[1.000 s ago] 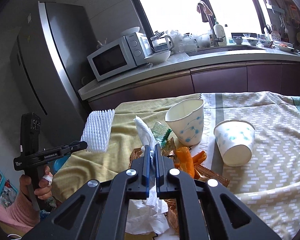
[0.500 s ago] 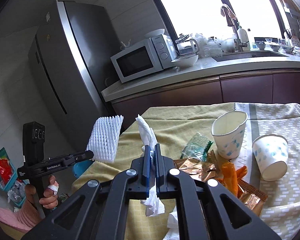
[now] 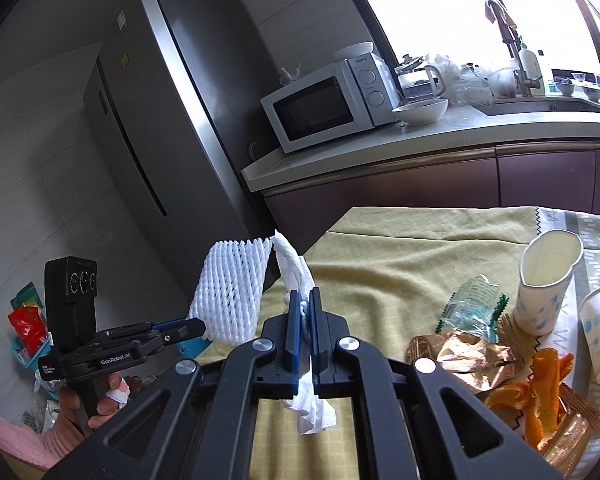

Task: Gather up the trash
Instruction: 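Carry the foam net and tissue to the teal bin and release both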

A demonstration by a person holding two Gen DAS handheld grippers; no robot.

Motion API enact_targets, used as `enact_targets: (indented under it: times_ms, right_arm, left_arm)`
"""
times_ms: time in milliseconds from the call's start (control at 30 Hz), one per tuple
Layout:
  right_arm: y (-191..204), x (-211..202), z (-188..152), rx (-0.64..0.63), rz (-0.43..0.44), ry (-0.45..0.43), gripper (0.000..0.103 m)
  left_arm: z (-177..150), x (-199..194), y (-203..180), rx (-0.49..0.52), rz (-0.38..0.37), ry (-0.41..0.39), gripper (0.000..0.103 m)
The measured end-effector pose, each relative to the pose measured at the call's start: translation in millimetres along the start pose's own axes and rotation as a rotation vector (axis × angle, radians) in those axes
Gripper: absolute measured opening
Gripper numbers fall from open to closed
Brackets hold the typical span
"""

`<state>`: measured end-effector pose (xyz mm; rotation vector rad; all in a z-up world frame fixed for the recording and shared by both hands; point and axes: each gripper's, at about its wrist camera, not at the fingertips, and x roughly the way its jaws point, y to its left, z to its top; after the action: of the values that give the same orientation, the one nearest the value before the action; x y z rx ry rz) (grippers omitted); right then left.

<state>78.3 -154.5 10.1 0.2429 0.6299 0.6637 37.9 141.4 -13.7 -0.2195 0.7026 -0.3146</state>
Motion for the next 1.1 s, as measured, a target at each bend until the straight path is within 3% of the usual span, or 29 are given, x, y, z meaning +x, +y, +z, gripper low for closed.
enact_targets:
  times_ms: [1100]
  right_arm:
    - [69.0, 99.1, 17.8, -0.056, 0.197, 0.104, 0.004]
  left_arm:
    - [-11.5, -57.5, 85.4, -0.107, 0.205, -0.045, 0.013]
